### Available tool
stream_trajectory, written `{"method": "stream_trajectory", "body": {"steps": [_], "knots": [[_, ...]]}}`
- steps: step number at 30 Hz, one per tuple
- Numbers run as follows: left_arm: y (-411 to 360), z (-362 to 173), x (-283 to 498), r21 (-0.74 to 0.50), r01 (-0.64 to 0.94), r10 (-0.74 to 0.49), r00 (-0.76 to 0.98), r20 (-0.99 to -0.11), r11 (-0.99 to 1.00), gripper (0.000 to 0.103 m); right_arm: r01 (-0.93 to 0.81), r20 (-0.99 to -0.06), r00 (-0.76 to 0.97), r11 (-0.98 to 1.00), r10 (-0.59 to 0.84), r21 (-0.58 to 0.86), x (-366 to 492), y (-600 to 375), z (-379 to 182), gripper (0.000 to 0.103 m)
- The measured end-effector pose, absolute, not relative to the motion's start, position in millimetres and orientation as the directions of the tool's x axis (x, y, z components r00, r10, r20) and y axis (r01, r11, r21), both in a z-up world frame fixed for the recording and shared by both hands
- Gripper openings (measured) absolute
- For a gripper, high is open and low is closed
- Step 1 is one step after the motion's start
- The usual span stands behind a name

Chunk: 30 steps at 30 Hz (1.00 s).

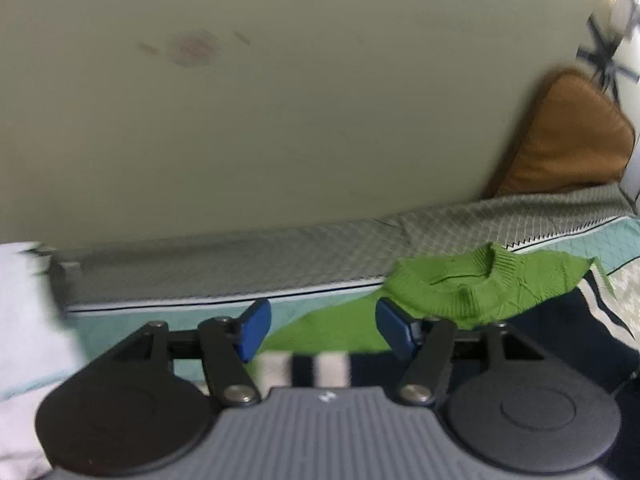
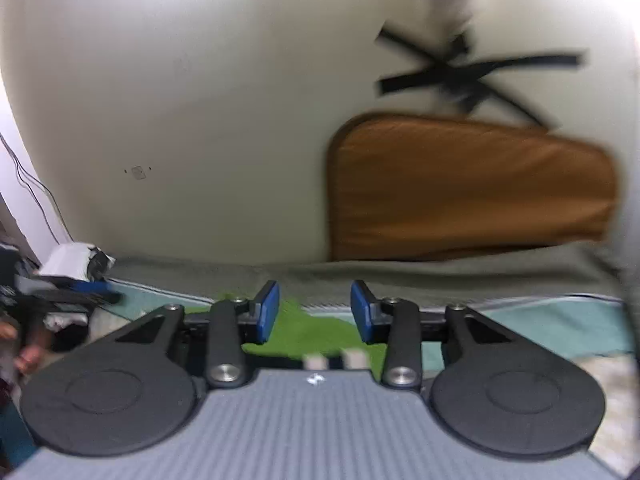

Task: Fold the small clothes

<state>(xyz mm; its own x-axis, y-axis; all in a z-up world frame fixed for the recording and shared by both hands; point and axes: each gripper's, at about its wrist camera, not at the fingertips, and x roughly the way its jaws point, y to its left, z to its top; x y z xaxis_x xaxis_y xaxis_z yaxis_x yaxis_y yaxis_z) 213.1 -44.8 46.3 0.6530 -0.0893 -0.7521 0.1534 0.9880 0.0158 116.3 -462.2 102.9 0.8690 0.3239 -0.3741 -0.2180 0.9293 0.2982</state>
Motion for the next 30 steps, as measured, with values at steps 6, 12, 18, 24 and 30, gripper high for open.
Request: {"method": "stream_trajectory", "body": {"steps": [6,12,18,24,30], "knots": [[-71,-2,270,-0.068,0.180,-0.160,0.572,-0.804,0.981,0.080,-0.249,-0.527,0.775,0.934,0.350,0.254,217,-418,52,0.042],[-91,-26,291,-0.124,0.212,-0.220,0.525,-0.822,0.969,0.027,-0.301,-0.598,0.709,0.927,0.375,0.224,257,-394,25,0.042],[-87,-13,269,-0.115,0.212,-0.218,0.565,-0.796,0.970,0.013,-0.329,-0.590,0.733,0.936,0.339,0.128,243,-374,24,0.017],[-75,46,191,-0.128,0.263,-0.279,0.685,-0.673,0.956,0.013,-0.384,-0.453,0.804,0.918,0.385,0.098,152,-376,66,0.016],[-73,74,70,-0.094,0.344,-0.332,0.747,-0.576,0.934,0.013,-0.442,-0.375,0.833,0.897,0.408,-0.004,27,-363,71,0.016]]}}
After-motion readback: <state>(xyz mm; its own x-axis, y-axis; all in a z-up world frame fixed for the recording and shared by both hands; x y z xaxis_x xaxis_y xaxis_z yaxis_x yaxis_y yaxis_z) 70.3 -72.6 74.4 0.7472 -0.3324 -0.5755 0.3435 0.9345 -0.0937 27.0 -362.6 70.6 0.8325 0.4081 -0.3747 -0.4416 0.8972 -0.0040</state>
